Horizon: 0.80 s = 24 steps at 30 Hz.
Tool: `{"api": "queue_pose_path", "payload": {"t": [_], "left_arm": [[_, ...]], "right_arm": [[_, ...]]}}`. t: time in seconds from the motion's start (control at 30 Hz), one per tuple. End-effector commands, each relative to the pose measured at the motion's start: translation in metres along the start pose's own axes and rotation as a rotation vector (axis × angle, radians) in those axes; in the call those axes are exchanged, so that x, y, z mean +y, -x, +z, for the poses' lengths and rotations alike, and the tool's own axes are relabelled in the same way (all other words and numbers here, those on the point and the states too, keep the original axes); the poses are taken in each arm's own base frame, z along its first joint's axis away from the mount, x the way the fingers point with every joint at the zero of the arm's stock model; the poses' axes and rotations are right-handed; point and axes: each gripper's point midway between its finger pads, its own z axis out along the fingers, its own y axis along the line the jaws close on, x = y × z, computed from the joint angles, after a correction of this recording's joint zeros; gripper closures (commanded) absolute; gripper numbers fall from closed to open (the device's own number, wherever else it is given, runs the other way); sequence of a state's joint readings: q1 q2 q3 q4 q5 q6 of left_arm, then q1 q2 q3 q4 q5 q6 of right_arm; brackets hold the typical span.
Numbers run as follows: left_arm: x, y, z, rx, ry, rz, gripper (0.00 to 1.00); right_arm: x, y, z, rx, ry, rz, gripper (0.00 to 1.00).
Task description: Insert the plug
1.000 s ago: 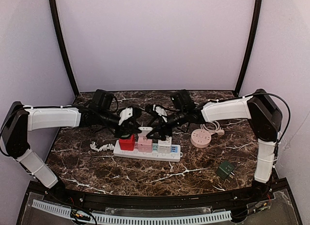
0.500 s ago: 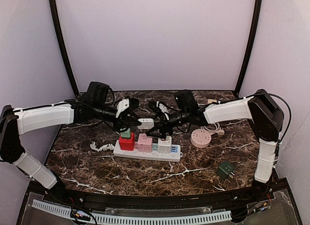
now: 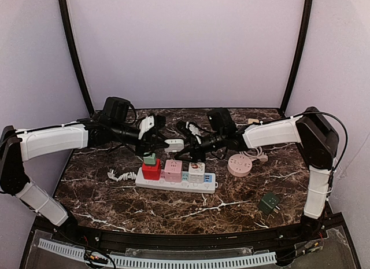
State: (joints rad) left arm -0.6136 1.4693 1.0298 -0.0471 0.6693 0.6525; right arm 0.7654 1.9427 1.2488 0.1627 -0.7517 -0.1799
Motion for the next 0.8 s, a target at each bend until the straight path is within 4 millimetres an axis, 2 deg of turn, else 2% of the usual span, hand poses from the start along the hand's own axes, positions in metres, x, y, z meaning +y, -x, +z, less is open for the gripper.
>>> {"api": "queue_pose_path", "payload": {"t": [0.0, 0.1, 0.13, 0.23, 0.33, 0.4, 0.53, 0.63, 0.77], "left_arm": [[-0.016, 0.019, -0.01, -0.057, -0.052, -0.007, 1.0], [-0.017, 0.019, -0.01, -0.062, -0.055, -0.01, 0.99], [-0.018, 0.019, -0.011, -0.064, -0.055, -0.008, 0.99], [-0.019, 0.018, -0.012, -0.06, -0.052, -0.009, 0.99], [-0.02, 0.014, -0.013, -0.049, -0.049, -0.015, 0.99], [-0.023, 0.012, -0.014, -0.043, -0.051, -0.024, 1.0], [-0.031, 0.006, -0.014, -0.044, -0.069, -0.048, 0.99], [-0.037, 0.001, -0.013, -0.044, -0.071, -0.037, 0.99], [-0.04, 0.001, -0.009, -0.059, -0.062, -0.015, 0.99]], "right_arm": [[-0.011, 0.011, -0.011, -0.004, -0.084, -0.036, 0.63], [-0.011, 0.011, -0.01, -0.008, -0.083, -0.04, 0.76], [-0.01, 0.012, -0.009, -0.011, -0.075, -0.042, 0.76], [-0.003, 0.015, -0.011, -0.016, -0.053, -0.063, 0.67], [0.008, 0.01, -0.018, -0.013, -0.031, -0.086, 0.49], [0.012, 0.008, -0.025, -0.005, -0.042, -0.097, 0.47], [0.025, 0.014, -0.034, -0.033, -0.031, -0.115, 0.31], [0.027, 0.02, -0.035, -0.045, -0.039, -0.118, 0.27], [0.041, 0.027, -0.019, -0.053, -0.007, -0.152, 0.27]]}}
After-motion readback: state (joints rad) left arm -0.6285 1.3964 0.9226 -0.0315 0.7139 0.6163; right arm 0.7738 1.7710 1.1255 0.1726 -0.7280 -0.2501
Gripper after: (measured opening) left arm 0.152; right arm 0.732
